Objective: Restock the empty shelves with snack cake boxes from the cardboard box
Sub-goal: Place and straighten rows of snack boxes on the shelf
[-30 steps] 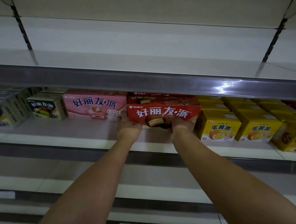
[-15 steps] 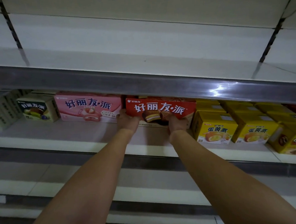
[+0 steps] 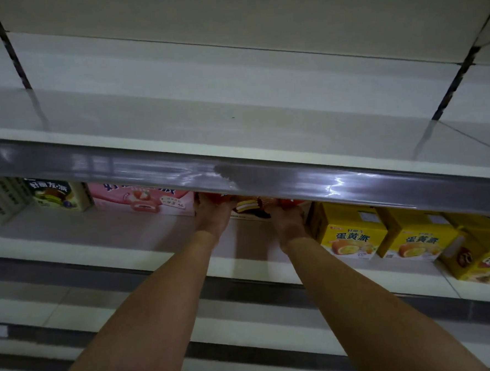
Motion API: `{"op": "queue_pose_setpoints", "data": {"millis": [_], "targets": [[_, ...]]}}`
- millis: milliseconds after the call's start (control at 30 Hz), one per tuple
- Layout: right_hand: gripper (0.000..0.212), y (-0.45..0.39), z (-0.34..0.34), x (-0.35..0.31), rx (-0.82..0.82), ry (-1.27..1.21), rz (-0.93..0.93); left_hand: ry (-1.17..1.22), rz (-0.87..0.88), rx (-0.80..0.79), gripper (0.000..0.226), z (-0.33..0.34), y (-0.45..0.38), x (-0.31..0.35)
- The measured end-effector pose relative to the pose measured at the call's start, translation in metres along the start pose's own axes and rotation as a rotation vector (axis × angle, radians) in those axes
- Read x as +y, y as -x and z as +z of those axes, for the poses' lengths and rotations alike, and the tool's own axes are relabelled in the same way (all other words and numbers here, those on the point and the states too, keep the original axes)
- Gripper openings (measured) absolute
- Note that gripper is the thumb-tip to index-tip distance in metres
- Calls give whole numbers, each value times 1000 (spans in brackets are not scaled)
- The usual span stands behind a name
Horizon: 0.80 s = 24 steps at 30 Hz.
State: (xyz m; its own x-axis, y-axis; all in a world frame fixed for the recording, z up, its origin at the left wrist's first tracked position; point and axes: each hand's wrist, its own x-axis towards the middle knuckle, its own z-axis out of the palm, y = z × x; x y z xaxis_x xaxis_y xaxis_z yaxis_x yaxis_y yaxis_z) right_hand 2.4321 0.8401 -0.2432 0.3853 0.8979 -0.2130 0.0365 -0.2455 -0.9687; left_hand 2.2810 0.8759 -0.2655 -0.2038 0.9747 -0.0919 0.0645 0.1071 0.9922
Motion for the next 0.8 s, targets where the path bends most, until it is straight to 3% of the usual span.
{"op": "queue_pose_setpoints", "data": {"millis": [167, 300, 500, 700, 800], "targets": [[110, 3, -2, 3, -26, 162, -9, -6, 22, -53, 96, -7, 33, 26], [80, 11, -11, 2, 12, 247, 18, -7, 54, -86, 91, -15, 36, 24], [86, 3, 0, 10, 64, 201, -10, -115, 77, -177, 65, -36, 28, 22], [40, 35, 14, 2, 245, 152, 25, -347, 136, -249, 59, -52, 12, 16], [59, 51, 25, 9, 308, 200, 6, -459, 200, -230, 48, -56, 12, 12]]}}
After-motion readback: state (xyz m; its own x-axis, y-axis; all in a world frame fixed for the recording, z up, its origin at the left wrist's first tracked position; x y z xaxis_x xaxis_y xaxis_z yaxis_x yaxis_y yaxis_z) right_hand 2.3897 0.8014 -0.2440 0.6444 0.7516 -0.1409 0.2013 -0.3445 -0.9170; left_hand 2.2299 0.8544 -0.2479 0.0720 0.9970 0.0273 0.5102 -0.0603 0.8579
